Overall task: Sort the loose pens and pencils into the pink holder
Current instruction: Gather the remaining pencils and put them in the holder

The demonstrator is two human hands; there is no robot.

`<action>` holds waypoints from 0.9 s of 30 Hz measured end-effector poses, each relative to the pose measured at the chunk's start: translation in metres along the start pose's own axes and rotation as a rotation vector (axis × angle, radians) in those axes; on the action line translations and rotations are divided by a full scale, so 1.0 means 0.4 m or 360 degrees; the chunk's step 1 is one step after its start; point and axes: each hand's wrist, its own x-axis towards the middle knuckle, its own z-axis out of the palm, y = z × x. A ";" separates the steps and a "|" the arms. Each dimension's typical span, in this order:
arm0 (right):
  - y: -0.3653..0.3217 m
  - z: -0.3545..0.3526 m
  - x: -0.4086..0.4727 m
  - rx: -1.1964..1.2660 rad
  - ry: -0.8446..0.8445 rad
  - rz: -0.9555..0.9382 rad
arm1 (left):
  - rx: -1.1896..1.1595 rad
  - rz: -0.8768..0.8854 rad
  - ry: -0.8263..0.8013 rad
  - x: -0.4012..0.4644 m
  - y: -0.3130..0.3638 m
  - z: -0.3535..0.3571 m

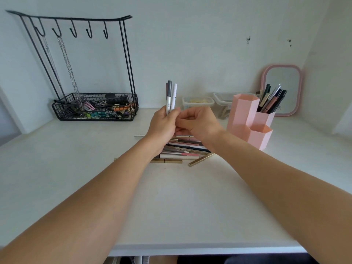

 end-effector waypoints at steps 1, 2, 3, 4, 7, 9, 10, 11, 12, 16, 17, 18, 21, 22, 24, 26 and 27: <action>-0.003 -0.001 0.000 -0.0040 0.0001 0.0008 | 0.0005 -0.0005 -0.0007 0.002 0.000 -0.002; -0.007 -0.007 0.004 -0.0128 0.0019 0.0004 | -0.0013 -0.0016 -0.0021 0.004 0.001 -0.005; -0.011 -0.020 0.013 -0.0273 0.0057 -0.0022 | -0.0062 -0.0042 -0.0031 0.007 0.002 -0.009; -0.018 -0.039 0.025 -0.0471 0.0104 -0.0070 | -0.0130 -0.0075 -0.0037 0.010 0.004 -0.013; -0.044 -0.109 0.052 -0.1232 0.0101 -0.0200 | -0.0312 -0.0195 -0.0030 0.014 0.012 -0.027; -0.049 -0.145 0.051 -0.1711 -0.0063 -0.0158 | -0.0367 -0.0274 -0.0012 0.015 0.017 -0.033; -0.047 -0.154 0.048 -0.1871 -0.0151 -0.0130 | -0.0380 -0.0314 0.0000 0.015 0.018 -0.035; -0.043 -0.157 0.046 -0.1982 -0.0218 -0.0111 | -0.0399 -0.0352 0.0011 0.015 0.020 -0.037; -0.039 -0.156 0.042 -0.2058 -0.0262 -0.0100 | -0.0419 -0.0388 0.0021 0.015 0.019 -0.036; -0.041 -0.148 0.035 -0.2140 -0.0330 -0.0074 | -0.0433 -0.0447 0.0056 0.017 0.020 -0.036; -0.045 -0.149 0.033 -0.2118 -0.0353 -0.0046 | -0.0423 -0.0442 0.0057 0.017 0.019 -0.035; -0.047 -0.150 0.032 -0.2088 -0.0386 -0.0015 | -0.0415 -0.0433 0.0058 0.018 0.018 -0.035; -0.044 -0.146 0.026 -0.2046 -0.0470 0.0046 | -0.0387 -0.0386 0.0047 0.015 0.015 -0.033; -0.042 -0.145 0.027 -0.2057 -0.0486 0.0045 | -0.0379 -0.0368 0.0049 0.014 0.014 -0.032; -0.042 -0.147 0.030 -0.2036 -0.0490 0.0039 | -0.0396 -0.0351 0.0069 0.016 0.012 -0.032; -0.050 -0.161 0.037 -0.1948 -0.0468 0.0052 | -0.0453 -0.0364 0.0092 0.021 0.010 -0.033; -0.056 -0.168 0.040 -0.1897 -0.0445 0.0060 | -0.0478 -0.0371 0.0097 0.023 0.009 -0.034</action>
